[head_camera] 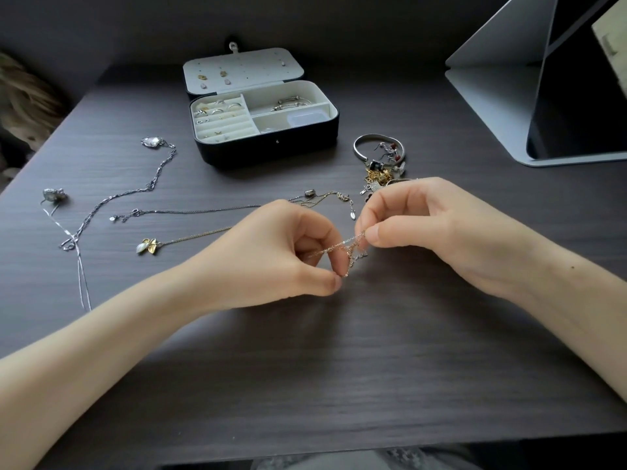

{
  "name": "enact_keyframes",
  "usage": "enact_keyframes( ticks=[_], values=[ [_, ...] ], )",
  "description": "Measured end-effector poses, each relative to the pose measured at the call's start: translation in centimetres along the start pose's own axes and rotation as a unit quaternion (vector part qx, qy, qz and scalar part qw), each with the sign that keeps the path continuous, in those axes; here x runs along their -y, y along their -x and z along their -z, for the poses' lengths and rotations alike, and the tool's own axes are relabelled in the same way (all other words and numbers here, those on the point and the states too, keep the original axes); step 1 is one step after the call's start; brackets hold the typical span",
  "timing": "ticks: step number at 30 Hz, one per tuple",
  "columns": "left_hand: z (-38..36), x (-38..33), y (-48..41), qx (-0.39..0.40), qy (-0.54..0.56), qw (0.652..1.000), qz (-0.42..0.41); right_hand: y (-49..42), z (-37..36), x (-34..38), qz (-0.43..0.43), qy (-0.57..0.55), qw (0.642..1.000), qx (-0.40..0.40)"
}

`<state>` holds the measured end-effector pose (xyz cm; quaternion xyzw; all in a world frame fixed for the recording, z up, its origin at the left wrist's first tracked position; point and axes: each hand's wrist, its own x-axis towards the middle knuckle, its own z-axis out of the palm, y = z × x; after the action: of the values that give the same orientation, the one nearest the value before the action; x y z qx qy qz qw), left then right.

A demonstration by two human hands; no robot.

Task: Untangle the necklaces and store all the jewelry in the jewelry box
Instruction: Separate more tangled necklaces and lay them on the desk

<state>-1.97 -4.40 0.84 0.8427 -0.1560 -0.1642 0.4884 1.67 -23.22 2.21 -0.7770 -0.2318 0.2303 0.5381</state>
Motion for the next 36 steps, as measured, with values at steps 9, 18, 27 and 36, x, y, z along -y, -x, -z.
enact_keyframes(
  ticks=[9, 18, 27, 36],
  values=[
    [-0.16, -0.27, -0.04, -0.075, 0.073, 0.994, -0.012, 0.04, 0.04, 0.15, -0.009, -0.005, 1.0, 0.01],
    [-0.35, -0.52, 0.01, -0.054, 0.159, 0.986, 0.002, -0.03, 0.07, 0.06, 0.004, -0.024, 1.0, 0.014],
    [-0.03, -0.26, -0.06, -0.066, 0.174, 0.982, 0.01, 0.09, -0.03, -0.26, 0.019, -0.046, 0.997, 0.054],
    [-0.15, -0.33, -0.06, -0.07, 0.158, 0.985, 0.007, 0.1, -0.31, -0.65, 0.035, -0.023, 0.999, 0.025]
  ],
)
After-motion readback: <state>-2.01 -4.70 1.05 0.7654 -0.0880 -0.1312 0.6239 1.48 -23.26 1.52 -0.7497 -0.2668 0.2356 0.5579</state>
